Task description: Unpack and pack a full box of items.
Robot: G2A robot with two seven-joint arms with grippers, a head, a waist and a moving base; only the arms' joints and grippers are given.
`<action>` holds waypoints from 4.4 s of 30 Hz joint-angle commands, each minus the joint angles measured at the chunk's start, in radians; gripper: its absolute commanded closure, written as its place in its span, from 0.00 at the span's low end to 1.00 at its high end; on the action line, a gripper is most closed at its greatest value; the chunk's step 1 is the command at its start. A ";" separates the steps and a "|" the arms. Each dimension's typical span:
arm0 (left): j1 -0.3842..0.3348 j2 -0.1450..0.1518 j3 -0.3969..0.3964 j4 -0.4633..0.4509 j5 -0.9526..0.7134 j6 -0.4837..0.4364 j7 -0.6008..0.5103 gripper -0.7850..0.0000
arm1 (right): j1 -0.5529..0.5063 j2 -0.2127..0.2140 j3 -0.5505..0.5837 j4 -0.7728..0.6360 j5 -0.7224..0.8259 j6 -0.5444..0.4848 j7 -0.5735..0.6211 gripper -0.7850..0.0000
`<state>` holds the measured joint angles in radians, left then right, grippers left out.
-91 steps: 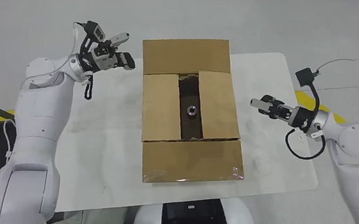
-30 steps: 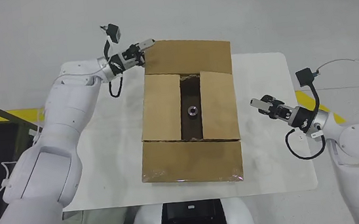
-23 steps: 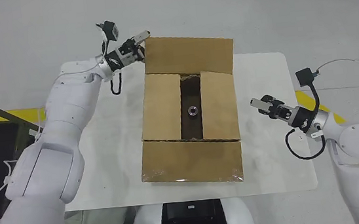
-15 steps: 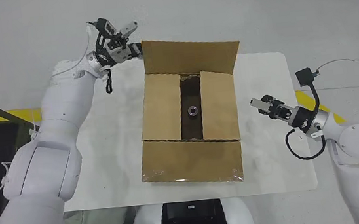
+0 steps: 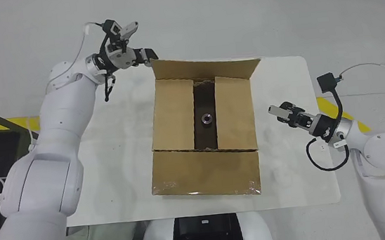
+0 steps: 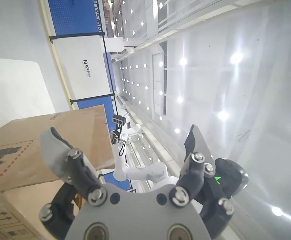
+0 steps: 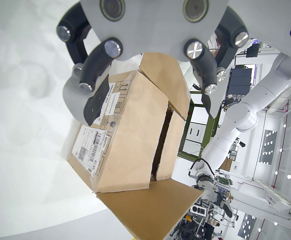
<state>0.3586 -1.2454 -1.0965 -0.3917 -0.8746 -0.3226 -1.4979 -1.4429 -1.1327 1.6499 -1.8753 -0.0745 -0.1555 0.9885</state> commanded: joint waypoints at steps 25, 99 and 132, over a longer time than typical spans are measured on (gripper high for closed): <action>0.118 0.072 0.002 -0.175 0.134 0.038 -0.038 0.00 | 0.000 0.000 0.000 0.000 0.000 0.000 0.000 0.00; 0.113 0.084 0.053 -0.182 0.206 0.025 -0.025 0.00 | -0.331 0.038 -0.057 -0.202 0.121 0.143 0.191 0.00; 0.113 0.084 0.053 -0.182 0.206 0.025 -0.025 0.00 | -0.273 0.060 -0.101 -0.142 0.474 0.060 0.221 0.00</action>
<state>0.4715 -1.1616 -1.0437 -0.5736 -0.6687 -0.2974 -1.5228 -1.7193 -1.0728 1.5475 -2.0150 0.4035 -0.0921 1.2184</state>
